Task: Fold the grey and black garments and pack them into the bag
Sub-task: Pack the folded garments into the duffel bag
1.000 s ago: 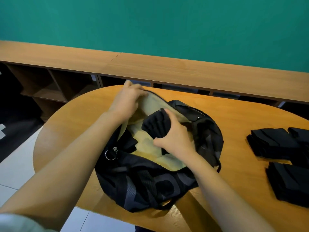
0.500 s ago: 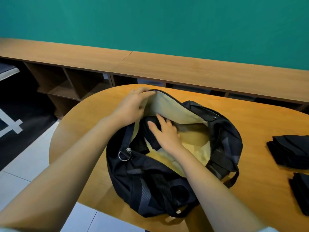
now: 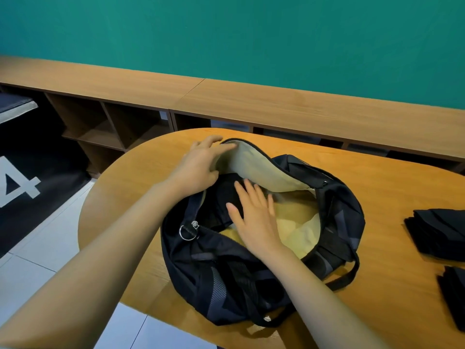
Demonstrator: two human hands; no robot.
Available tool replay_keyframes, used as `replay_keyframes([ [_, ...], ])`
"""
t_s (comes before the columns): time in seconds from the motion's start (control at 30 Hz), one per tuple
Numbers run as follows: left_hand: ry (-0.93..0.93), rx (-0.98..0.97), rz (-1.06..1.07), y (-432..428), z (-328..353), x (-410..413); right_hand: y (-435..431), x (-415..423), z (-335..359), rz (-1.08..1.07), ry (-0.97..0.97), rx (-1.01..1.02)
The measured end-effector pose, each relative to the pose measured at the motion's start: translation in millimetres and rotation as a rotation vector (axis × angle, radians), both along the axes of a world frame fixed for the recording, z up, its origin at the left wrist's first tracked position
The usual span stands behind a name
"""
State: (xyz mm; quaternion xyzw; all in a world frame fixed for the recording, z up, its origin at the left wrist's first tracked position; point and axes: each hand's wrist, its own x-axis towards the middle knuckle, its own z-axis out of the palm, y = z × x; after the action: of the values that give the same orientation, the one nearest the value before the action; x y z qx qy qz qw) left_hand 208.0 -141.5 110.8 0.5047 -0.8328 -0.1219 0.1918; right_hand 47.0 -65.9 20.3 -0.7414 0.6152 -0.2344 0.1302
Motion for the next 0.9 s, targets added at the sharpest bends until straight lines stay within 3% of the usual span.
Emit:
replay_keyframes([
  [0.1, 0.069, 0.052, 0.062, 8.9, -1.6, -1.0, 4.3, -0.3, -2.1, 0.209, 0.213, -0.098],
  [0.2, 0.130, -0.042, 0.062, 10.8, 16.4, 2.1, -3.5, 8.8, -3.1, 0.209, 0.361, -0.026],
  [0.3, 0.070, -0.109, -0.047, 5.6, 31.8, 4.3, -9.5, 10.6, -1.7, 0.262, 0.376, 0.018],
  [0.47, -0.240, 0.104, -0.117, 7.6, 0.7, 1.9, 14.0, -15.3, 2.9, 0.311, 0.261, -0.057],
  [0.53, -0.271, 0.178, -0.103, 7.0, -13.5, 4.6, 28.1, -29.3, 1.9, 0.303, 0.221, -0.113],
  [0.67, 0.095, 0.182, -0.019, 9.0, -18.0, -7.7, 53.1, -58.6, -5.9, 0.244, 0.234, -0.227],
  [0.77, -0.177, -0.003, 0.000, 19.4, -25.0, -36.0, 64.1, -66.5, -16.3, 0.194, 0.289, -0.197],
  [0.9, -0.529, -0.082, -0.061, 17.7, -49.2, -66.1, 67.1, -68.5, -31.3, 0.116, 0.355, -0.112],
])
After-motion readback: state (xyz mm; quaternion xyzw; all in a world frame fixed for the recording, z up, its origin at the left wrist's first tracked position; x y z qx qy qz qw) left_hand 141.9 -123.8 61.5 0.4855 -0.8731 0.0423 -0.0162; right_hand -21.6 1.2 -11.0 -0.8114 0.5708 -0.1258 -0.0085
